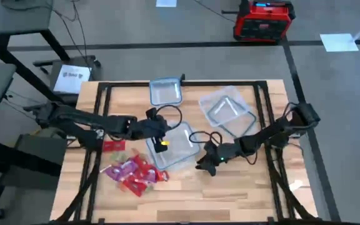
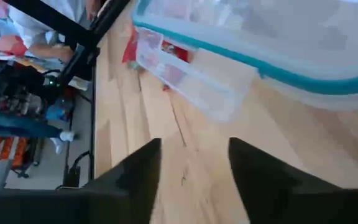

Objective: Sort candy

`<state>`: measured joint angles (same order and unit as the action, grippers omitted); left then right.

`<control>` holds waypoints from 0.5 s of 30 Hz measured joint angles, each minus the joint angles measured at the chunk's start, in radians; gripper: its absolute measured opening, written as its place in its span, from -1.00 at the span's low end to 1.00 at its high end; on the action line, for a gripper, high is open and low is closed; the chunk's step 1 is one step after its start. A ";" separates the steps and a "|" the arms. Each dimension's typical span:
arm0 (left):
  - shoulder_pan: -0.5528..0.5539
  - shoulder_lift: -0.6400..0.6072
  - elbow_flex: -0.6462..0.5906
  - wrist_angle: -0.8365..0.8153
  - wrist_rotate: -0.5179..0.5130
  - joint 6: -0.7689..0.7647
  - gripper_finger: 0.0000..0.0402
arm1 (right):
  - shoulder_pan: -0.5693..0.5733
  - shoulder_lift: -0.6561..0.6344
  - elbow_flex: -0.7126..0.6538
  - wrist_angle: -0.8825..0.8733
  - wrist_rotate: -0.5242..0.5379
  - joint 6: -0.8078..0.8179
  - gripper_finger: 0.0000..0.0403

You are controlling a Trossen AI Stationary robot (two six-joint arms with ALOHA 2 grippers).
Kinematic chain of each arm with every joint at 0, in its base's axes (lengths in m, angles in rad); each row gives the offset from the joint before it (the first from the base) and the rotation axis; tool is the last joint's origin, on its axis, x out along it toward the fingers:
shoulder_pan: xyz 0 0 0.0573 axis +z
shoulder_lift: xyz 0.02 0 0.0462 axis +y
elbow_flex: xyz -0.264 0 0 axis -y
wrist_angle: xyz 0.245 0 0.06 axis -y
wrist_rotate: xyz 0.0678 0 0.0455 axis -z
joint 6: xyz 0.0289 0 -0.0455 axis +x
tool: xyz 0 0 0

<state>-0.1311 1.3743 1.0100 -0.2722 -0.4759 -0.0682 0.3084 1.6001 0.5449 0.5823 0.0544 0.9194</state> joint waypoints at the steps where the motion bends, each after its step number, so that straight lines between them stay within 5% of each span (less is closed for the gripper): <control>1: -0.001 0.000 0.000 -0.003 0.000 0.000 -1.00 | 0.000 0.000 0.000 0.002 0.000 0.003 0.10; 8: -0.005 0.000 0.000 -0.009 0.001 -0.029 -1.00 | 0.000 0.000 0.000 0.001 0.000 0.016 0.19; 15: -0.059 -0.013 0.000 -0.088 0.039 -0.220 -1.00 | 0.008 0.000 0.000 0.001 0.001 0.010 0.17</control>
<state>-0.1904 1.3612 1.0103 -0.3607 -0.4365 -0.2883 0.3161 1.6001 0.5449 0.5833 0.0551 0.9296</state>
